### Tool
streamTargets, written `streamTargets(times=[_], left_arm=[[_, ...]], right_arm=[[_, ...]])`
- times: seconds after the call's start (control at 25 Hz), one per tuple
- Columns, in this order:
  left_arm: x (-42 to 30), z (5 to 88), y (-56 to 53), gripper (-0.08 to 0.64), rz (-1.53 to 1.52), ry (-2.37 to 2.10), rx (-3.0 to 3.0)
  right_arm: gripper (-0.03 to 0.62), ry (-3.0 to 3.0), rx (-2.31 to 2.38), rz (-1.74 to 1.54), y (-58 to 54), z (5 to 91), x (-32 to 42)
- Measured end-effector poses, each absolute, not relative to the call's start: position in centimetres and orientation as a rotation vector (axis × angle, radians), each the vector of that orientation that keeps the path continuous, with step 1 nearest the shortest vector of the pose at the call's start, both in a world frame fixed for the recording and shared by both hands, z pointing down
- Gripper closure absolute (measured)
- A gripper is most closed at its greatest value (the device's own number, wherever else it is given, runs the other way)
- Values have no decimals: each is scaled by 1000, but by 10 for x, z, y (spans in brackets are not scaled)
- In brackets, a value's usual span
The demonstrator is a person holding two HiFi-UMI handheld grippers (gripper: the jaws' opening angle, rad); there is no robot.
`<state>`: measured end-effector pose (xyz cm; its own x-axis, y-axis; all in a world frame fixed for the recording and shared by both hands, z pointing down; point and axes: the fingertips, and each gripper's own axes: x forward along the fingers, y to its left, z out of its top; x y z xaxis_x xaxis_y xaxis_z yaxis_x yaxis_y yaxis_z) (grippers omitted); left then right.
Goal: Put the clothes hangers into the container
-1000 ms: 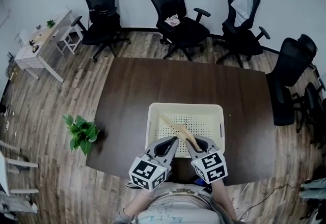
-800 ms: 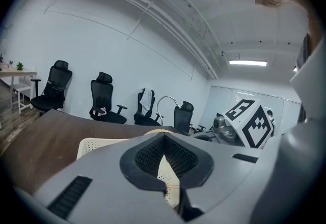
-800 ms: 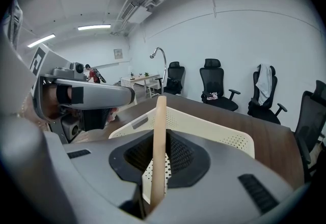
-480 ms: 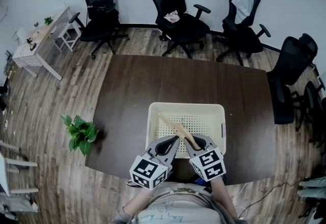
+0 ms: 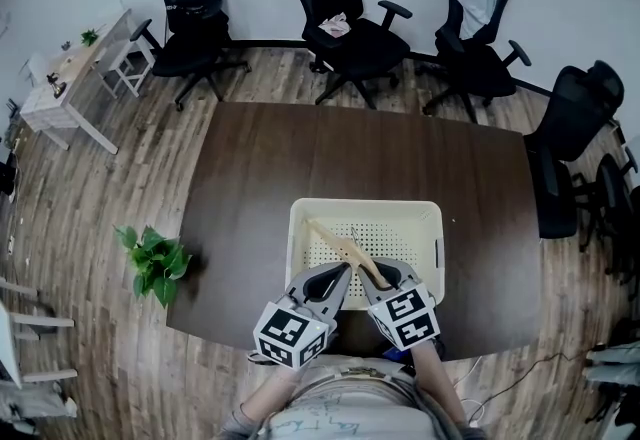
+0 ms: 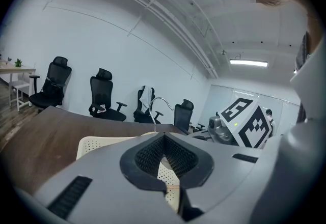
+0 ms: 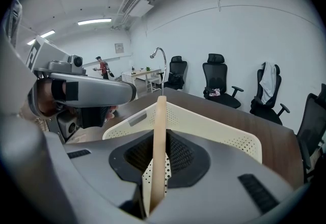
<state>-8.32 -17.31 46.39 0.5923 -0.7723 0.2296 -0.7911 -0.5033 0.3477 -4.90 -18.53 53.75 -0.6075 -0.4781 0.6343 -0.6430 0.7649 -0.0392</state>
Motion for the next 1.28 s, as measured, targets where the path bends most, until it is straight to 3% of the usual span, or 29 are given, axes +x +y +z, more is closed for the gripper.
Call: streamTargets(times=[1.28], left_arm=[[-92,487,-190,549,86,-1259,2365]], right_arm=[[531,-2315,835,340,-203,550,-47]])
